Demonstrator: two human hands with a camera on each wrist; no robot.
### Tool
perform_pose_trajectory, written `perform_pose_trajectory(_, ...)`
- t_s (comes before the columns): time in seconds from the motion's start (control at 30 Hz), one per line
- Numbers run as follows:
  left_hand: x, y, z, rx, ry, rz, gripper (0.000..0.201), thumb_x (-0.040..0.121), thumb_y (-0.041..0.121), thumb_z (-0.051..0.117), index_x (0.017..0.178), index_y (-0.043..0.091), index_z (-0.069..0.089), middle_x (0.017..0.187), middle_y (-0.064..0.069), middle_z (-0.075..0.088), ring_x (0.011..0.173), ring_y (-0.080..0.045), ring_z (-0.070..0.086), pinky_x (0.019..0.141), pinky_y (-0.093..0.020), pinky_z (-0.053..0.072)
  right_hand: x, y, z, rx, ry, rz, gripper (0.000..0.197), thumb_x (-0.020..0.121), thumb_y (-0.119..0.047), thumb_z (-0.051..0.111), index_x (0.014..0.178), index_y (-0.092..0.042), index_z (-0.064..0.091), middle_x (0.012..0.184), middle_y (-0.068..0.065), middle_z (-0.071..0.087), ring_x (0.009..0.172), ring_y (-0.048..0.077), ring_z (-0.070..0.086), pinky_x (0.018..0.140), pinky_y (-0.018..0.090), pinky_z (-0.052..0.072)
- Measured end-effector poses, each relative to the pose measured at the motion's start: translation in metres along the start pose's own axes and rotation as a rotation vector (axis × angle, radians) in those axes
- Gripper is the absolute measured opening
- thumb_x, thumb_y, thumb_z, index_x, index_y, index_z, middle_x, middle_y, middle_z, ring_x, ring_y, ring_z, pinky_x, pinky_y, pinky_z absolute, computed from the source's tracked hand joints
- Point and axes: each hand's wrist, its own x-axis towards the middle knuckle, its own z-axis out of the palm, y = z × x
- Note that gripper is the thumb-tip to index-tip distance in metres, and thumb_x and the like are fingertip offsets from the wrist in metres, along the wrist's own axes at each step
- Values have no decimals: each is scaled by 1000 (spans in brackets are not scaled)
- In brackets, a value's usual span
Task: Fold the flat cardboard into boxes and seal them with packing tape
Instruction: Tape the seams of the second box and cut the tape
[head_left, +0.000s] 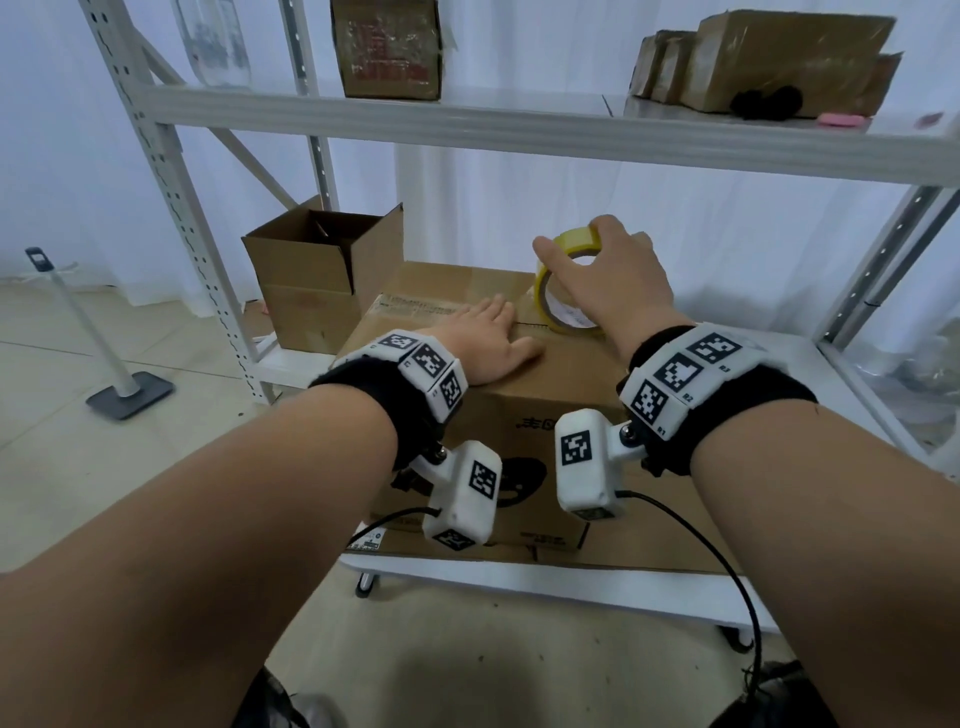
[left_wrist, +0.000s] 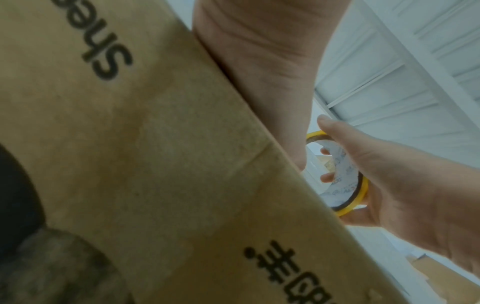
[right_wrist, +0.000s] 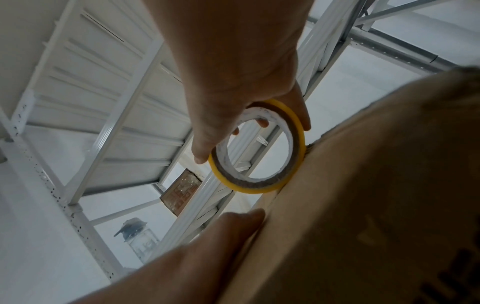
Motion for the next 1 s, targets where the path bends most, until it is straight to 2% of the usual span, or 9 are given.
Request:
perform_pose_trajectory(0.13,-6,-6,1,-30,1,3,73,100,54,21,153,8,2,162,-10,-2,149,-18,-2,120,-33,0,-1,0,5,9,28,-16,70,81,-71,54,135,-28,44,129,8,44,117,33,50,94,43,42)
perform_pose_trajectory(0.27,-8,-3,1,-27,14,-12,73,100,55,22,153,9,2,162,-8,-2,149,-17,-1,120,-33,1,-1,-2,2,55,51,-11,72,79,-65,60,134,-22,44,129,10,44,119,32,47,97,43,44)
perform_pose_trajectory(0.47,-12,-2,0,-47,7,-27,74,100,55,23,153,9,-2,162,-7,-4,149,-17,-2,120,-33,1,-4,-8,-17,-171,36,-40,65,79,-56,62,129,-19,44,129,12,42,120,35,41,96,47,38)
perform_pose_trajectory(0.57,-13,0,-2,-41,2,-27,75,100,55,22,153,9,-4,162,-6,-6,149,-16,-2,120,-32,2,-5,6,-31,-383,51,-40,64,78,-57,62,127,-19,47,130,14,41,122,38,38,97,50,34)
perform_pose_trajectory(0.63,-13,3,-3,-21,-8,-24,75,100,55,21,153,9,-5,162,-6,-6,149,-16,-2,120,-32,1,-7,15,-36,-423,57,-34,63,79,-57,62,127,-20,48,130,14,40,122,38,37,96,49,34)
perform_pose_trajectory(0.83,-15,2,-4,-39,-12,-36,74,101,54,23,153,9,-3,162,-7,-5,149,-16,-2,118,-30,1,-5,13,-31,-362,31,-32,62,81,-56,63,133,-24,50,135,11,36,125,34,36,95,46,37)
perform_pose_trajectory(1.0,-15,5,-6,-29,-5,-42,72,101,52,24,153,9,-1,162,-6,-3,149,-16,0,118,-29,2,-4,22,-25,-254,75,-11,78,78,-57,67,144,-26,38,142,12,27,127,37,33,92,47,42)
